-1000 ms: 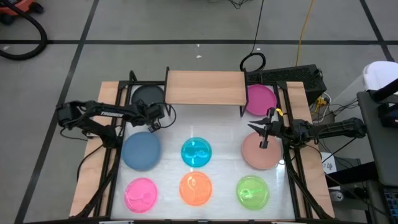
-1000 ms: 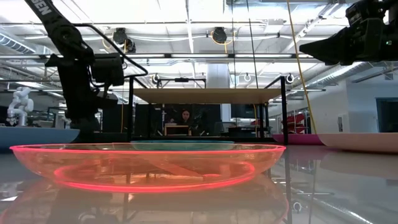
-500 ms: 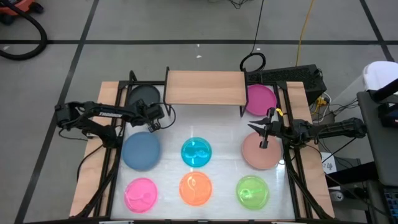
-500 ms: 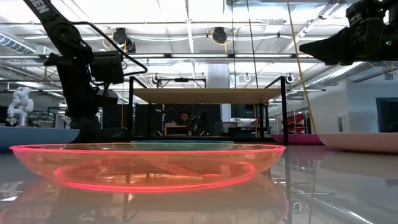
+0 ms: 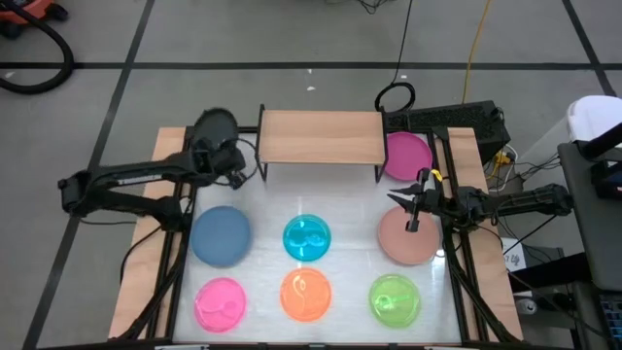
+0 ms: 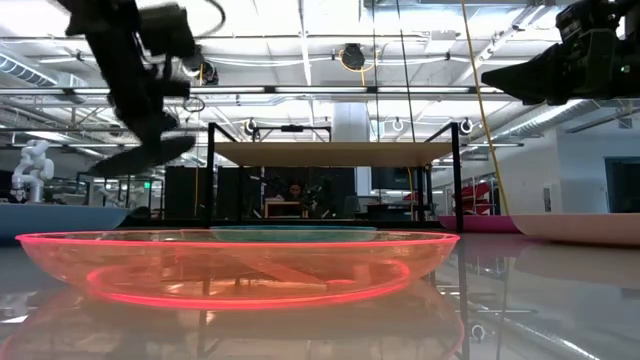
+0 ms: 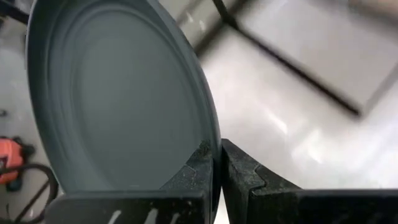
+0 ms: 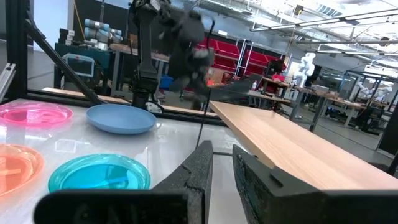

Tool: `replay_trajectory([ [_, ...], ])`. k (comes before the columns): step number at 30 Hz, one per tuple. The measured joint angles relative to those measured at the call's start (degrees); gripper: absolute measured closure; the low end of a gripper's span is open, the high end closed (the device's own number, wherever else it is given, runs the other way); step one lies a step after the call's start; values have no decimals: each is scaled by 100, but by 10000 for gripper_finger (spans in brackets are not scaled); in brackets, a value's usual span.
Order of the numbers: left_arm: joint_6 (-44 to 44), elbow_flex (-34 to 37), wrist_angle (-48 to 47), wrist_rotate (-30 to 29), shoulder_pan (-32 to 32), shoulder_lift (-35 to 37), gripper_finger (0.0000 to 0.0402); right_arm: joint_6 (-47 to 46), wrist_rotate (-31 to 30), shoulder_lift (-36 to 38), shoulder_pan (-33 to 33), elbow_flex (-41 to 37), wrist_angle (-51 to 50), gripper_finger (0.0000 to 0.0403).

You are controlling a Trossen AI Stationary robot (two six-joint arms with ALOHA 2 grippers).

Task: Place and stack plates onto a shelf
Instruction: Put the black plate on the shelf

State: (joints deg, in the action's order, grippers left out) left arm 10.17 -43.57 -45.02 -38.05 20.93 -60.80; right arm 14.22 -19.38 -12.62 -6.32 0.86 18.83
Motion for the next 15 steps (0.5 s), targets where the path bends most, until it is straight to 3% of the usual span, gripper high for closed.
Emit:
replay_trajectory([
  [4,-379,-516,236,-108,-10,321,385,-1,0,0,1,0,-4,353],
  [9,-1182,-1156,1261,170,-324,378,385,-2,0,2,0,0,-4,353],
  [15,-2401,-1752,2410,384,-960,-175,385,0,0,2,0,0,-7,353],
])
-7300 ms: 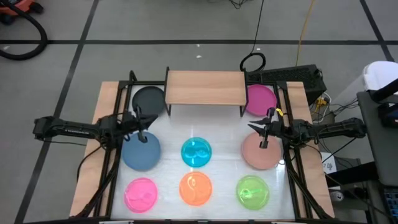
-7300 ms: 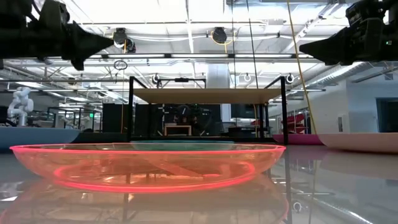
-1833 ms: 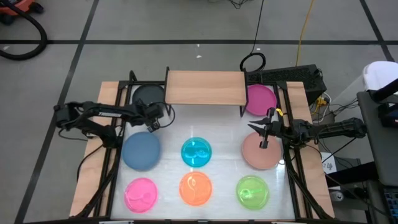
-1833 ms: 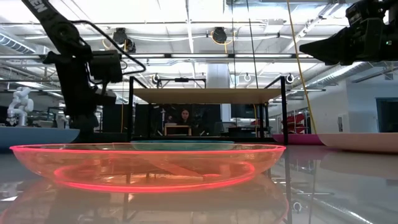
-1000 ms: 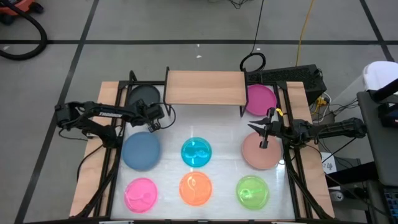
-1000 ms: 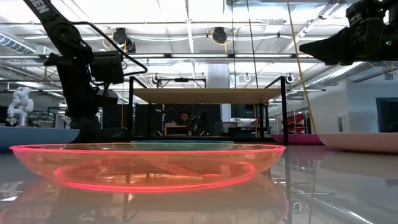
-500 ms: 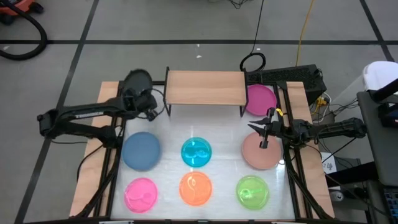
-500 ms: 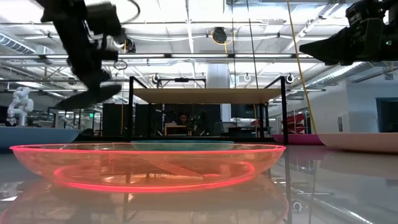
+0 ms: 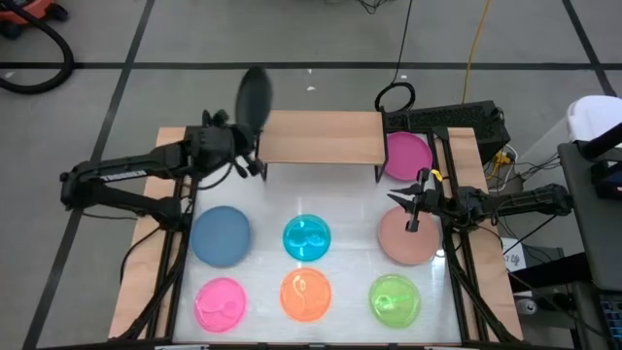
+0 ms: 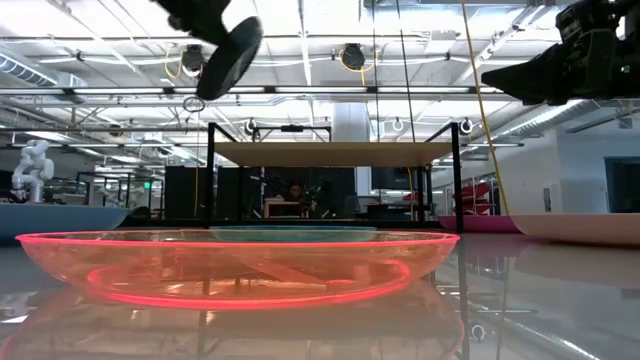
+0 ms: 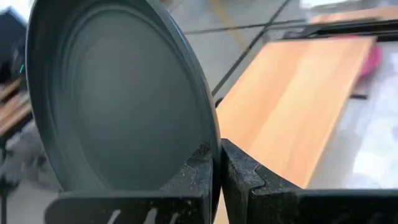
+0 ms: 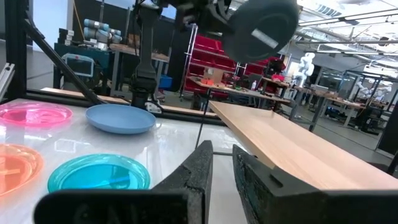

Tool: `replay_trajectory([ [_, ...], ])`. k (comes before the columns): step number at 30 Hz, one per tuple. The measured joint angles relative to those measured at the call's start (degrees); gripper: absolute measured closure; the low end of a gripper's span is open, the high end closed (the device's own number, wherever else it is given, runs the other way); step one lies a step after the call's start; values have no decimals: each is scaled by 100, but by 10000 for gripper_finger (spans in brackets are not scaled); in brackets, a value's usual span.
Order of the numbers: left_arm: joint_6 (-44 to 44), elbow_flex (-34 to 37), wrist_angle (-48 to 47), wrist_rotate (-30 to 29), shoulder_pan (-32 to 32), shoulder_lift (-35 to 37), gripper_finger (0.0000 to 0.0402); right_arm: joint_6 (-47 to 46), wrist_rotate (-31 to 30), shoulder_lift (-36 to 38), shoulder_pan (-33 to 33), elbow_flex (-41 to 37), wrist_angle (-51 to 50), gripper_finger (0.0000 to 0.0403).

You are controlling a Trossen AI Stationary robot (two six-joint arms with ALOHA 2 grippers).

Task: Place and stack plates onto a shelf
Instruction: Put the black plate on the shelf

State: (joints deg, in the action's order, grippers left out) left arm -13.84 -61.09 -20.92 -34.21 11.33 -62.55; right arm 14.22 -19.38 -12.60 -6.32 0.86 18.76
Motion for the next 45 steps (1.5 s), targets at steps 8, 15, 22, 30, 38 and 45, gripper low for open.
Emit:
replay_trajectory([
  [8,-757,-556,-210,167,-286,-1327,385,0,1,-8,1,0,-16,353],
  [15,-1023,-560,-507,181,-302,-2158,385,0,0,-13,1,0,-17,353],
  [22,-1110,-565,-730,178,-232,-2413,385,0,0,-11,-1,0,-17,353],
  [30,-798,-567,-990,207,-89,-2408,384,0,0,-13,-1,0,-20,353],
  [38,-702,-567,-1076,297,-89,-2406,384,0,0,-13,1,0,-17,353],
  [45,-626,-567,-1065,319,-89,-2406,384,0,0,-13,0,0,-17,353],
])
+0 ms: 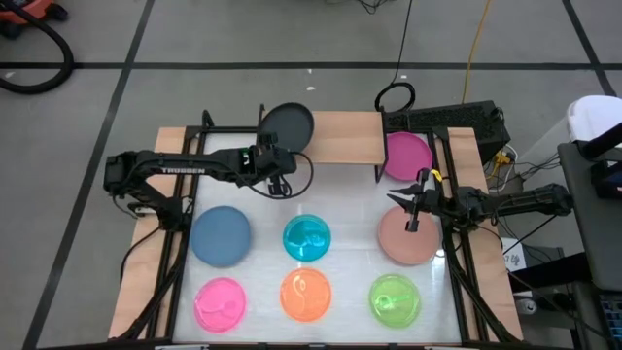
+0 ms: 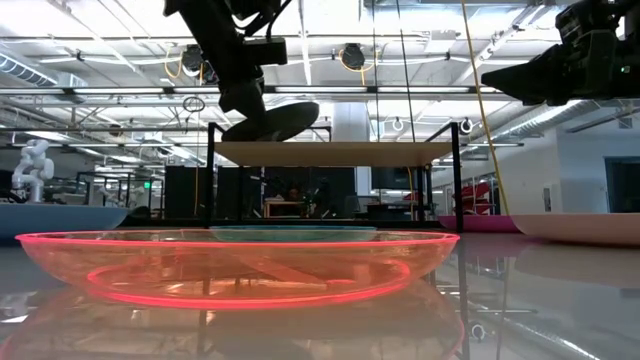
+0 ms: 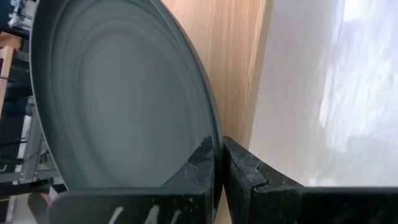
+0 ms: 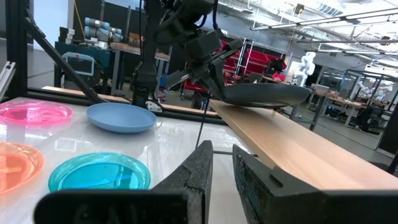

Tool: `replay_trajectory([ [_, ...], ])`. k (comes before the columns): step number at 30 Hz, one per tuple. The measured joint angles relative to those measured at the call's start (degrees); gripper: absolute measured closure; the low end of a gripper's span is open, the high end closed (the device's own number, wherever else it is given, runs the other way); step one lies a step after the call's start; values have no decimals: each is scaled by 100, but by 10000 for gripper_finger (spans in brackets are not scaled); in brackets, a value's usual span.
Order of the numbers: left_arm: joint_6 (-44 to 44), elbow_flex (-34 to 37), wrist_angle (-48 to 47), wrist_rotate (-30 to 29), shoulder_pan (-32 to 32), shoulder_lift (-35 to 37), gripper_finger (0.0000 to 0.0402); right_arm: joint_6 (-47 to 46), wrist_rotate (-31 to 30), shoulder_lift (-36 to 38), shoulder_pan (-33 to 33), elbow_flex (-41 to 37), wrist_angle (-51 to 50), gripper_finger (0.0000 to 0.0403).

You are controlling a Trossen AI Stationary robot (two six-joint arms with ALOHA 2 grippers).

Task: Place and stack plates onto a shelf
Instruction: Put the black plate on the shelf

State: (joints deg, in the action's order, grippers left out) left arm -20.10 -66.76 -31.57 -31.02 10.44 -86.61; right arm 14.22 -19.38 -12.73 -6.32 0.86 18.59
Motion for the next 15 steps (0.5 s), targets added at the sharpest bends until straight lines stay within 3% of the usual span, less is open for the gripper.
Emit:
replay_trajectory([
  [7,69,0,4,7,0,4,381,0,0,0,0,0,0,353],
  [15,189,0,73,8,0,7,330,0,0,0,1,0,0,353],
])
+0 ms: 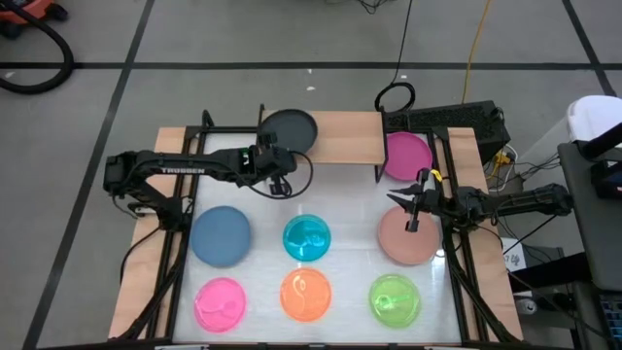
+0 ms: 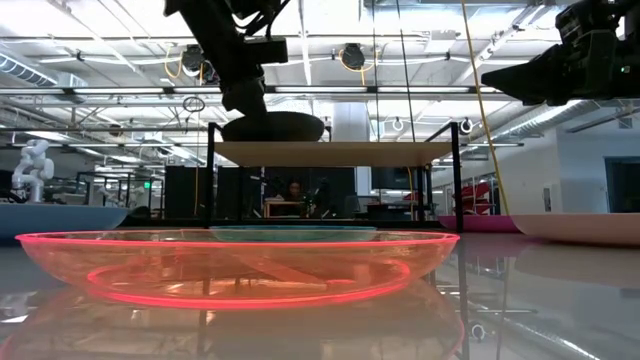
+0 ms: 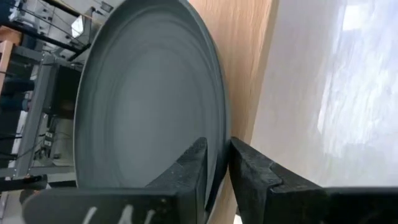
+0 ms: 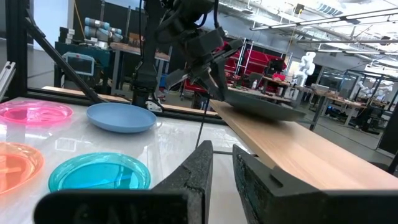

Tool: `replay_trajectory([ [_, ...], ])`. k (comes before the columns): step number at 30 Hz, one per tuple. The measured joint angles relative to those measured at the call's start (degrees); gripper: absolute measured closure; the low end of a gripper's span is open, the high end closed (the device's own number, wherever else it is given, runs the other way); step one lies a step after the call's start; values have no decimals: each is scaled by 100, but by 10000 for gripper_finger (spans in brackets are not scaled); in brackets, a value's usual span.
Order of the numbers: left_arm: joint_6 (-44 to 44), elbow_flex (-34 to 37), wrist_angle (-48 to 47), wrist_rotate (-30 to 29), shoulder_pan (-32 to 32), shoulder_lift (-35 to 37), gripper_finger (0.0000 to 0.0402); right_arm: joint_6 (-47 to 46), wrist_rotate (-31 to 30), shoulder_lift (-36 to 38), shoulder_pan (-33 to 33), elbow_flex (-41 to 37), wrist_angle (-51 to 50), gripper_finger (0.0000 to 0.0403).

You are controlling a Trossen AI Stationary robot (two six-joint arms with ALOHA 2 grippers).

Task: Place and stack plates onto a shelf
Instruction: Put the black plate on the shelf, then adjust the shelf

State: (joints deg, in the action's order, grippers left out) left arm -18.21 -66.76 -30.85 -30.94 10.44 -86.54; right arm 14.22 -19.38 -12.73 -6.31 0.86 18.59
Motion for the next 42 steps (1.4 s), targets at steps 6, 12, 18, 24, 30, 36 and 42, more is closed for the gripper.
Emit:
replay_trajectory([
  [6,43,0,158,0,-2,0,324,0,0,0,0,0,0,353],
  [12,58,0,289,189,-4,0,323,0,0,0,1,0,0,353],
  [18,56,0,303,197,-4,0,323,0,0,0,-2,0,0,353],
  [24,14,0,396,200,-22,0,323,0,0,0,-1,0,0,353],
  [30,10,0,501,274,-22,0,323,-1,0,0,-1,0,-1,353],
  [36,-5,0,512,404,-22,0,321,0,0,0,-2,0,0,353],
  [42,-5,0,796,556,-24,0,288,0,0,0,0,0,0,353],
])
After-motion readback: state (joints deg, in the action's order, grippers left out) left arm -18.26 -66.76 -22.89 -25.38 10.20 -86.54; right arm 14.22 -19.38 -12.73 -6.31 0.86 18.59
